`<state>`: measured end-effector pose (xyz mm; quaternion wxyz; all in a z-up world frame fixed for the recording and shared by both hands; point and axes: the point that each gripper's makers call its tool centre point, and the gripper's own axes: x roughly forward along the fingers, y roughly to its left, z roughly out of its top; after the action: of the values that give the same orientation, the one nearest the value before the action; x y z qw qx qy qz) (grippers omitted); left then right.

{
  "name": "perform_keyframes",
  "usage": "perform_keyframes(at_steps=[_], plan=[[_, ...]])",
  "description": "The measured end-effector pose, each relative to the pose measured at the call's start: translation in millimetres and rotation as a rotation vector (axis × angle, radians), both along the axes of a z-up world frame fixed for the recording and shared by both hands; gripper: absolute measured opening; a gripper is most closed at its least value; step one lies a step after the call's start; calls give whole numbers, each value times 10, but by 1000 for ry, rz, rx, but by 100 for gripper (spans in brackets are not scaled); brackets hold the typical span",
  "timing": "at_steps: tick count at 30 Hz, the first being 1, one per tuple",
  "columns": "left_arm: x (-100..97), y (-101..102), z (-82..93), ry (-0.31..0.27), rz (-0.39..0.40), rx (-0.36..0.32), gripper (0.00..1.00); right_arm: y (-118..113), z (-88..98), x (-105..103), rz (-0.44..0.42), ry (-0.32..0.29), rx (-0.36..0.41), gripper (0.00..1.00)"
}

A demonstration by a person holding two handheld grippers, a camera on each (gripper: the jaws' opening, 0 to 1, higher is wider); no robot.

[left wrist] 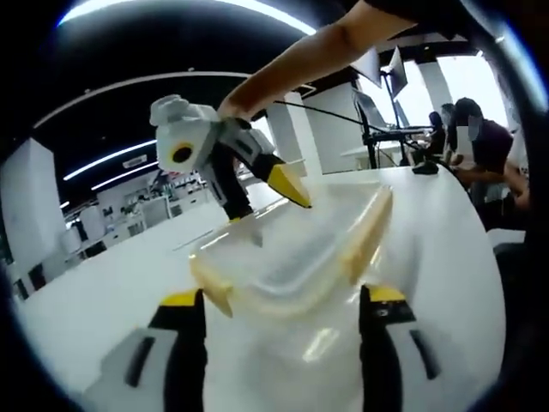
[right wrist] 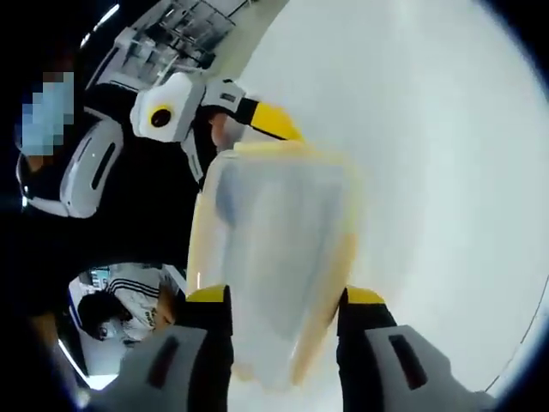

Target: Snap each plastic latch of the storage box into its locked position after aligning the lid with the box until every specified latch is closed and the lid sits flush.

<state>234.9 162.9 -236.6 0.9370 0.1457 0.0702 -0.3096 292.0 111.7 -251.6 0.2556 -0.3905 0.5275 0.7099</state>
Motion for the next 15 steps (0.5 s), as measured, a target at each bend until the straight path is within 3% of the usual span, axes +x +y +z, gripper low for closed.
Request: perform_keyframes(at_steps=[5,7,12,15], plan=[[14,21,-8,3,-3,-6,72,42,20,-10,-34,35,68,50],[13,27,-30,27,-4,-12,72,60,23,-57,-55,36,119,53],[15,31,-21,19,-4,-13,72,97,99,-88,-130,30,292,56],[6,30,-20,20,0,-13,71,69,123,-99,-140,18,349,57]])
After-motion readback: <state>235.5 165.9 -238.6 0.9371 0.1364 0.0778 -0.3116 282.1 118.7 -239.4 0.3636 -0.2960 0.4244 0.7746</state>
